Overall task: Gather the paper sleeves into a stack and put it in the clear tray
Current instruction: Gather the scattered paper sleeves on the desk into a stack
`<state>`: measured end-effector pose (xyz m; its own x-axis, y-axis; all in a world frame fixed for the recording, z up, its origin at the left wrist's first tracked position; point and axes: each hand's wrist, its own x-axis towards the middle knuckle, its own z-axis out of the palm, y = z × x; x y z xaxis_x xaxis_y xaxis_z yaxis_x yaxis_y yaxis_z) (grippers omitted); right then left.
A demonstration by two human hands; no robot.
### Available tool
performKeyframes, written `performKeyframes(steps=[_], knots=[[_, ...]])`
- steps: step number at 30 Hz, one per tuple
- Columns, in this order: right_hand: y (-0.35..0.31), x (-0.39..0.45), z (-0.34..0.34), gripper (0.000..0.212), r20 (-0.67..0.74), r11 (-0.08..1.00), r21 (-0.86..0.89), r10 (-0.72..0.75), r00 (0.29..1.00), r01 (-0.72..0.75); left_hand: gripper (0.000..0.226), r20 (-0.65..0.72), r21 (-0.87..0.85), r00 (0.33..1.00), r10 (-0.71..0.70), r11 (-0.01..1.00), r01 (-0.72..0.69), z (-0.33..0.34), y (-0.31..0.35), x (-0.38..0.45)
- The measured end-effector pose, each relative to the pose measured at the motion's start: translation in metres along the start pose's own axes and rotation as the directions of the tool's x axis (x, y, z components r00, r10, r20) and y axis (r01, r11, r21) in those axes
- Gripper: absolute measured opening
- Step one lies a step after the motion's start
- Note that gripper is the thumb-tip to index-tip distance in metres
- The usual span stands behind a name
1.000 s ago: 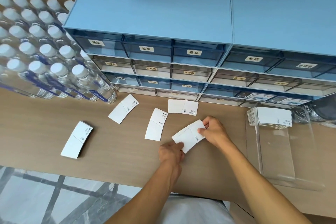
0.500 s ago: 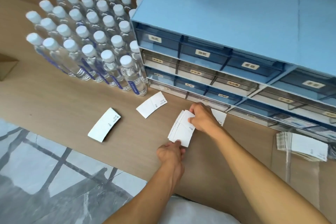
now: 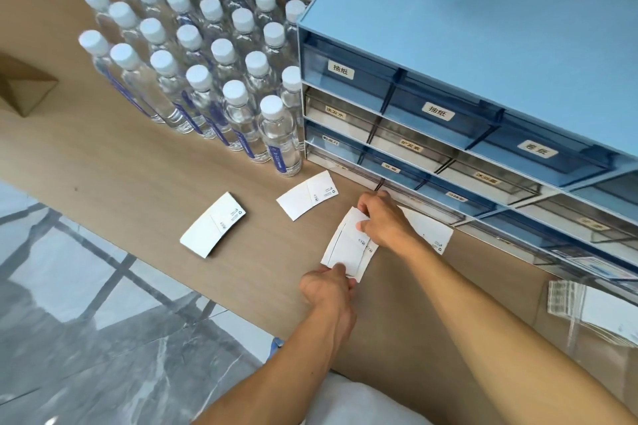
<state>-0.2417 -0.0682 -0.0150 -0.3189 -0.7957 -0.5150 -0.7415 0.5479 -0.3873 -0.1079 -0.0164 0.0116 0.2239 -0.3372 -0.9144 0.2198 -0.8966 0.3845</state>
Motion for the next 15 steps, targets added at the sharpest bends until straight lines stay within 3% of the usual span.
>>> performKeyframes(steps=[5, 11, 15], knots=[[0.000, 0.000, 0.003, 0.021, -0.019, 0.999, 0.031, 0.010, 1.000, -0.009, 0.014, -0.021, 0.030, 1.000, -0.006, 1.000, 0.007, 0.003, 0.000, 0.001], [0.009, -0.008, 0.003, 0.023, -0.031, 0.956, 0.277, 0.108, 0.994, -0.096, 0.015, -0.037, 0.058, 0.999, 0.038, 0.998, -0.036, 0.000, -0.001, 0.007], [0.017, -0.023, 0.005, 0.014, -0.084, 0.881, 0.452, 0.200, 0.976, -0.142, 0.022, -0.035, 0.094, 0.987, 0.160, 0.983, -0.156, 0.000, 0.000, 0.011]])
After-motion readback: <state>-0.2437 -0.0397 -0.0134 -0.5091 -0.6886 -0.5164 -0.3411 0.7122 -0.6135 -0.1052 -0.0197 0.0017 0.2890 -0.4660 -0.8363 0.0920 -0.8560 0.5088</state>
